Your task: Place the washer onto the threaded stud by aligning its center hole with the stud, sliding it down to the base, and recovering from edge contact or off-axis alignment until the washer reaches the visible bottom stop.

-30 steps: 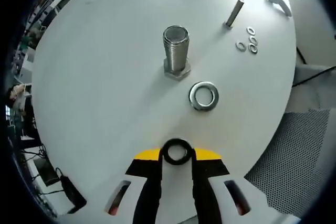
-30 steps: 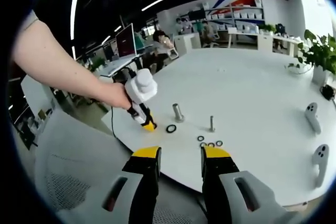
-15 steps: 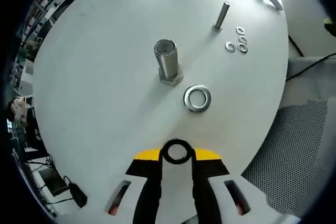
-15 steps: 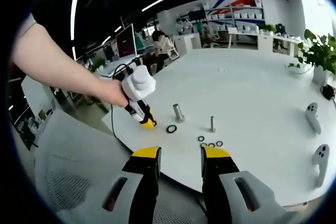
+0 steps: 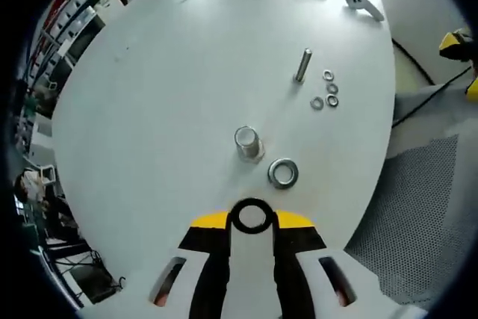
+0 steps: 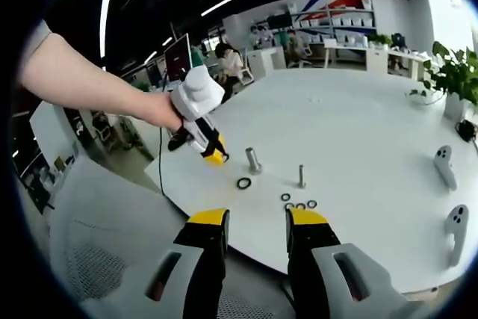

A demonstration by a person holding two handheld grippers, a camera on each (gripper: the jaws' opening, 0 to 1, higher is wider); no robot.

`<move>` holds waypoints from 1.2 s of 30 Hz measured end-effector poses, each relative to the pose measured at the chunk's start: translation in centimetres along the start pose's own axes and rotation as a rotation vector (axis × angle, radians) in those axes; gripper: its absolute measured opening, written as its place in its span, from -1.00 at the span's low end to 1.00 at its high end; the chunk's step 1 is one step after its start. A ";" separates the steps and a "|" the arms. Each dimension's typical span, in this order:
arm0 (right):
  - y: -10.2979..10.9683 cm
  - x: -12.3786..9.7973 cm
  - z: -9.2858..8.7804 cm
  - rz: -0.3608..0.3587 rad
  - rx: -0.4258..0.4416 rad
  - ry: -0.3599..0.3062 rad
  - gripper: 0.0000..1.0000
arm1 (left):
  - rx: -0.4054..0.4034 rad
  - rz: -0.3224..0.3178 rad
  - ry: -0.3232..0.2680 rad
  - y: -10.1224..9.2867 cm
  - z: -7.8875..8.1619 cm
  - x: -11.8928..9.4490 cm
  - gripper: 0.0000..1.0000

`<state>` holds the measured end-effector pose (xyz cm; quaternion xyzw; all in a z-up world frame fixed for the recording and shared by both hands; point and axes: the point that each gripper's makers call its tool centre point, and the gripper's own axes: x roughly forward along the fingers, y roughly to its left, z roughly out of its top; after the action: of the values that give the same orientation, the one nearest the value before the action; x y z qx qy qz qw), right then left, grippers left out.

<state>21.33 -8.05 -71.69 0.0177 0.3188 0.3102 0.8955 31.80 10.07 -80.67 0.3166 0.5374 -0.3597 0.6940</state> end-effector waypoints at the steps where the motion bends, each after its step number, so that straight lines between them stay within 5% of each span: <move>1: 0.0 0.0 0.0 0.000 0.001 0.000 -0.35 | 0.005 0.002 -0.005 0.1 0.3 -0.1 -0.63; 15: -0.1 0.0 0.1 -0.003 0.000 -0.004 -0.35 | 0.060 -0.006 -0.036 0.3 4.0 -0.2 -0.63; 36: -0.2 0.0 0.1 -0.007 0.006 -0.008 -0.35 | 0.104 -0.022 -0.005 0.2 5.3 1.0 -0.63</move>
<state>21.45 -8.19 -71.62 0.0203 0.3163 0.3060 0.8977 34.86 5.62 -80.46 0.3456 0.5198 -0.3954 0.6738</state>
